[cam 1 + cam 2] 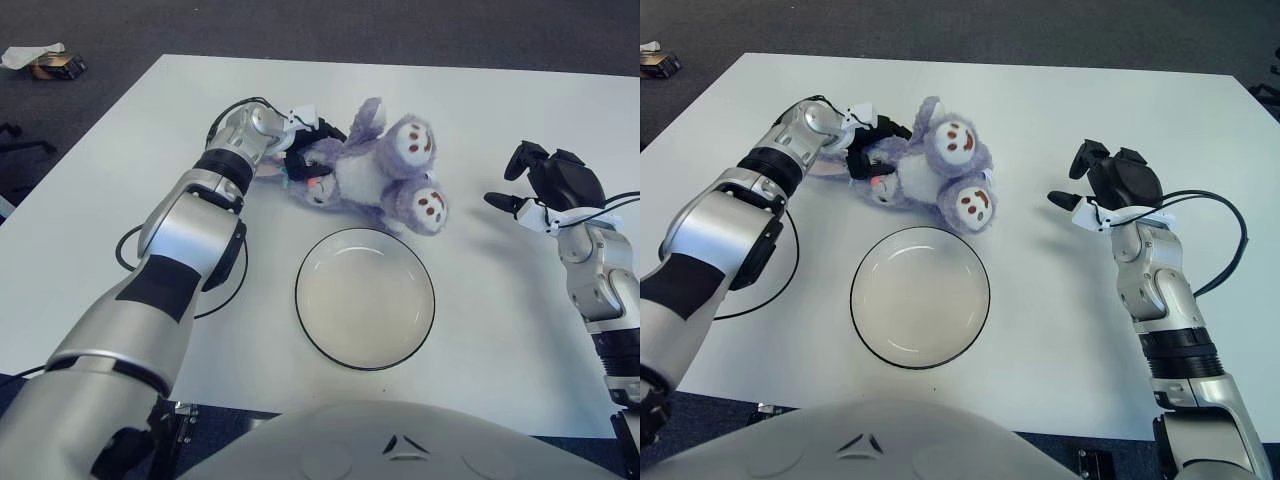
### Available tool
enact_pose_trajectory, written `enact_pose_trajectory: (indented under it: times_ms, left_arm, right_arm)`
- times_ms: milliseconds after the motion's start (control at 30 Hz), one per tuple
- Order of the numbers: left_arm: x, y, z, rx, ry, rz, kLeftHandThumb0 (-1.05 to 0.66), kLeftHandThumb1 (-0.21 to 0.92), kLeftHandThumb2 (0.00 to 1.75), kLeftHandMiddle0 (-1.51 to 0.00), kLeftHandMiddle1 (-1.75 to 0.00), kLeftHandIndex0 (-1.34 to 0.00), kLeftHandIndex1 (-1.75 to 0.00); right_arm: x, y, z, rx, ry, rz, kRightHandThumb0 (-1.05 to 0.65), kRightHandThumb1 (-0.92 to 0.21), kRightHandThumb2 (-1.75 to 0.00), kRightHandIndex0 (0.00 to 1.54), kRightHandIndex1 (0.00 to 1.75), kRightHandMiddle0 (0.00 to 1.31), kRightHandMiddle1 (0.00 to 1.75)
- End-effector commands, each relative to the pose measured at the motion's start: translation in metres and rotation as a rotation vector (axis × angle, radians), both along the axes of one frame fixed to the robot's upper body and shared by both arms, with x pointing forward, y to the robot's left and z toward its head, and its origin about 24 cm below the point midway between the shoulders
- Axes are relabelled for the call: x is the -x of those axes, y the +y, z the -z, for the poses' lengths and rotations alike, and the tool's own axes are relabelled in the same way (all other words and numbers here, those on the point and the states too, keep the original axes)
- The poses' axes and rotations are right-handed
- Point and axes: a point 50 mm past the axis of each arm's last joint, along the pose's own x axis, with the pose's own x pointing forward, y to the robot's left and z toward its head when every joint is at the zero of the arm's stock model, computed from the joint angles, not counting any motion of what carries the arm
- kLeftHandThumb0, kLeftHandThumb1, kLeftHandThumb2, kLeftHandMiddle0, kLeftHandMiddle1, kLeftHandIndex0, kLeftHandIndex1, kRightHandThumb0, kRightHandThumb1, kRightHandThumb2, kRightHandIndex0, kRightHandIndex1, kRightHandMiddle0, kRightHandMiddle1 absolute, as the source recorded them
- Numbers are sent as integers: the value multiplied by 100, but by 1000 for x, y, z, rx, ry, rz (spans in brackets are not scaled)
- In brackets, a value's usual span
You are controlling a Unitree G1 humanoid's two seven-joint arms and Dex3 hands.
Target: Put the doll into the plate.
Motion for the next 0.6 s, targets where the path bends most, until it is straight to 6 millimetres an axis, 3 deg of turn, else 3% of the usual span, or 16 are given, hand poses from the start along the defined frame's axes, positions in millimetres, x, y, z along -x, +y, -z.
enact_pose_trajectory:
  times_ms: [0, 567]
  left_arm:
    - [-1, 9, -25, 47, 247, -70, -46, 37, 125, -129, -175, -57, -175]
    - [6, 5, -30, 38, 478, -233, -43, 46, 114, -123, -175, -50, -175]
  right_arm:
    - [1, -2, 9, -18, 57, -12, -35, -92, -51, 20, 162, 20, 175]
    - [-1, 3, 9, 6, 44, -67, -35, -92, -51, 18, 161, 20, 175]
